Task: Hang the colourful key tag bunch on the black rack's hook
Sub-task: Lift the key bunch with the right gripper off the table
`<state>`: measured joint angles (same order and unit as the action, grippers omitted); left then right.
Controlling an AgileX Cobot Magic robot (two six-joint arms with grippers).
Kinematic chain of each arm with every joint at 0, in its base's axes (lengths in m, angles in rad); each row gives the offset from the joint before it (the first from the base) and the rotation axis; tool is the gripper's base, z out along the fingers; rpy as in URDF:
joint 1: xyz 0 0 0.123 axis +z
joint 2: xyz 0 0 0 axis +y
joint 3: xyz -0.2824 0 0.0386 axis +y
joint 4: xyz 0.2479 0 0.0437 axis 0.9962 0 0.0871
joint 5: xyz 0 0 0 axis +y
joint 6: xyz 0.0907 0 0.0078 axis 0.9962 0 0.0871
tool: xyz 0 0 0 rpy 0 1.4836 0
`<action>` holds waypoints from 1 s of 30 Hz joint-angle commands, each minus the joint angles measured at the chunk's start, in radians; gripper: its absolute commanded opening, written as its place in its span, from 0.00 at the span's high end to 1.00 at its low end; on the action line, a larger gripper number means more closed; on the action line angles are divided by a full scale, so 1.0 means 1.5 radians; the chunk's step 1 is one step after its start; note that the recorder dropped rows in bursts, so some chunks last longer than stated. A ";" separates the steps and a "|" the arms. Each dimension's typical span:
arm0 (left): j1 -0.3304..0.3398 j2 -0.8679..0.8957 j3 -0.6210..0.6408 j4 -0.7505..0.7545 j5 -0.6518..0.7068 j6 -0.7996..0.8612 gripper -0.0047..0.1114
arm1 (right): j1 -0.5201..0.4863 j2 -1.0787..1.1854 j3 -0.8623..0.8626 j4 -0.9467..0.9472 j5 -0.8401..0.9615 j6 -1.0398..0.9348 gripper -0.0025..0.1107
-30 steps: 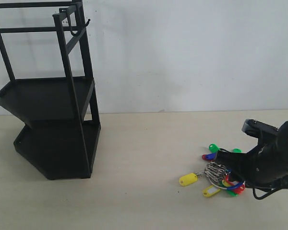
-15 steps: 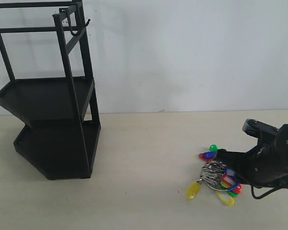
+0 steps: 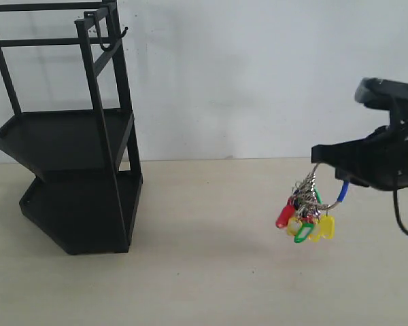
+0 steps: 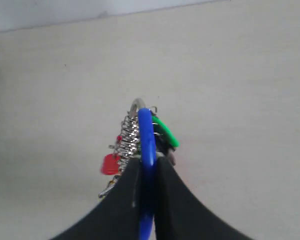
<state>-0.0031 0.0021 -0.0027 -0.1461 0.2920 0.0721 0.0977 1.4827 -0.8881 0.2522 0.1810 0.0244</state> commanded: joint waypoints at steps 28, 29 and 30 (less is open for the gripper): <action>0.002 -0.001 0.002 0.003 -0.005 0.002 0.92 | 0.044 -0.106 -0.047 0.020 0.064 -0.223 0.98; 0.002 -0.001 0.002 0.003 -0.005 0.002 0.92 | 0.031 -0.106 -0.048 0.022 0.050 -0.124 0.98; 0.002 -0.001 0.002 0.003 -0.005 0.002 0.92 | 0.025 -0.106 -0.048 0.013 0.040 -0.045 0.98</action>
<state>-0.0031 0.0021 -0.0027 -0.1461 0.2920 0.0721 0.1631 1.3359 -0.9457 0.2817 0.2953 -0.2447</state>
